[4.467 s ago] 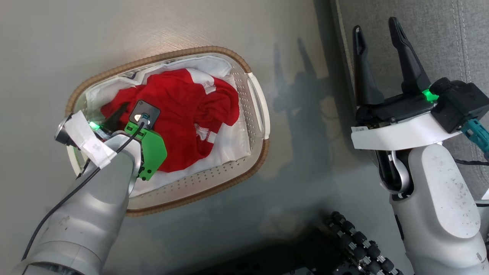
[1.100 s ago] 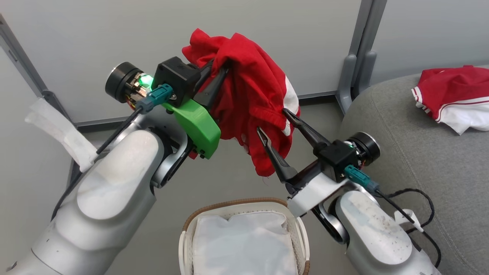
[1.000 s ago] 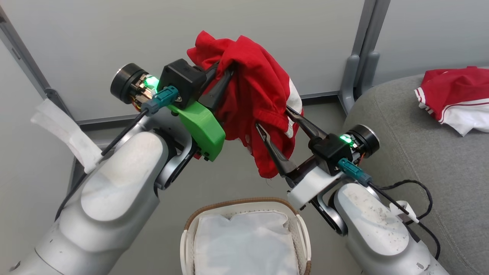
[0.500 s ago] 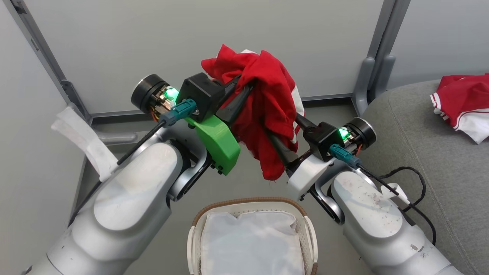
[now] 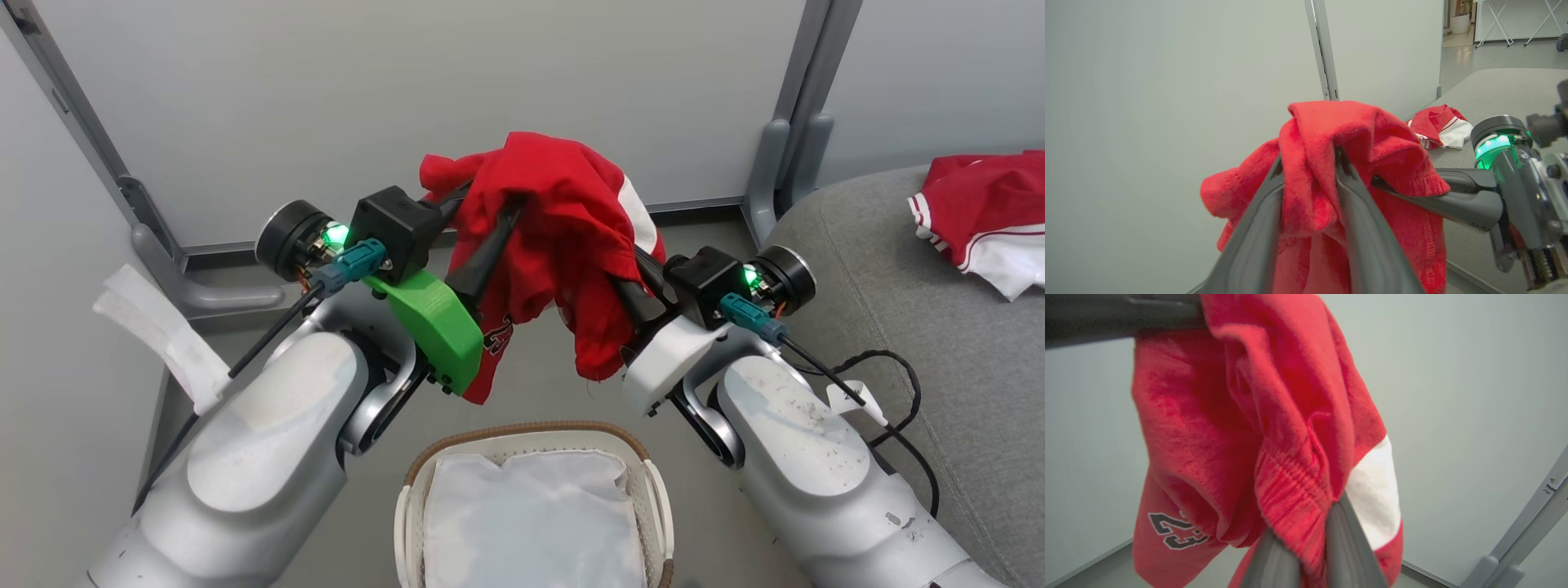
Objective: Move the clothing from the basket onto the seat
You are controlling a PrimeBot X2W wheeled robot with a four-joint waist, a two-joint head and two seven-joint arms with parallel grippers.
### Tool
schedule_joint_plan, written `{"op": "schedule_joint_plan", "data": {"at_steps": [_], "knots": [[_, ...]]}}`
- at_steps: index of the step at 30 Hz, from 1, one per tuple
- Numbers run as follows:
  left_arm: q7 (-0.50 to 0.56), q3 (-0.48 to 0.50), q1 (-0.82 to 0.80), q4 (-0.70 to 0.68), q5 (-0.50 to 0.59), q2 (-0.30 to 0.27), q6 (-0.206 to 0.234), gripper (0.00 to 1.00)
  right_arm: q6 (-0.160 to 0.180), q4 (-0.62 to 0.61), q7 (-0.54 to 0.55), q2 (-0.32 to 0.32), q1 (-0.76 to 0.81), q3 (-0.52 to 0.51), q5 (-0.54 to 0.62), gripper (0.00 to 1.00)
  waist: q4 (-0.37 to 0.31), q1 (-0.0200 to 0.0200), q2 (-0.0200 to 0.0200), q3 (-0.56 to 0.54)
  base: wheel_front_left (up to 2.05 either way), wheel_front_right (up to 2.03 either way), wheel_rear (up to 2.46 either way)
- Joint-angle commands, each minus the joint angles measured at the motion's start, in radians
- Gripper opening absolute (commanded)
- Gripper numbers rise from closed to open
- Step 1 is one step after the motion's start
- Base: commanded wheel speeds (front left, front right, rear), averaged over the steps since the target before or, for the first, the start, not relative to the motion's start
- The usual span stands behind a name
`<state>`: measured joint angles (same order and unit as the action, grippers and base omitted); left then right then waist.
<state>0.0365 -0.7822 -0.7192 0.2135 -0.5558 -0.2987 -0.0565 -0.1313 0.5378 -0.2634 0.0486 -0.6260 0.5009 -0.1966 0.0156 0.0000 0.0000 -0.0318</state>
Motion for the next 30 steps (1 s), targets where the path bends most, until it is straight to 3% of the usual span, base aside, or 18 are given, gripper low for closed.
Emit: {"op": "schedule_joint_plan", "data": {"at_steps": [1,20,26,30], "knots": [[-0.007,-0.002,0.023,0.005,-0.005,-0.006,0.005,1.0,0.001,0.001,-0.002,0.003,-0.013,-0.007,0.002,0.0,-0.001,0.0,0.0,0.0,0.0,0.0,0.0],[-0.131,-0.02,0.191,0.07,-0.055,0.032,0.029,1.0,0.001,0.024,-0.002,0.004,0.009,-0.146,0.11,0.0,-0.032,0.0,0.0,0.018,0.0,0.0,0.0],[-0.165,-0.035,0.225,0.087,-0.05,0.051,0.039,1.0,0.001,0.015,-0.002,0.008,0.028,-0.213,0.163,0.0,-0.108,0.0,0.0,0.039,0.0,0.0,0.0],[-0.182,-0.036,0.226,0.094,-0.045,0.057,0.047,1.0,0.001,-0.003,-0.002,0.014,0.033,-0.241,0.182,0.0,-0.194,0.0,0.0,0.062,0.0,0.0,0.0]]}}
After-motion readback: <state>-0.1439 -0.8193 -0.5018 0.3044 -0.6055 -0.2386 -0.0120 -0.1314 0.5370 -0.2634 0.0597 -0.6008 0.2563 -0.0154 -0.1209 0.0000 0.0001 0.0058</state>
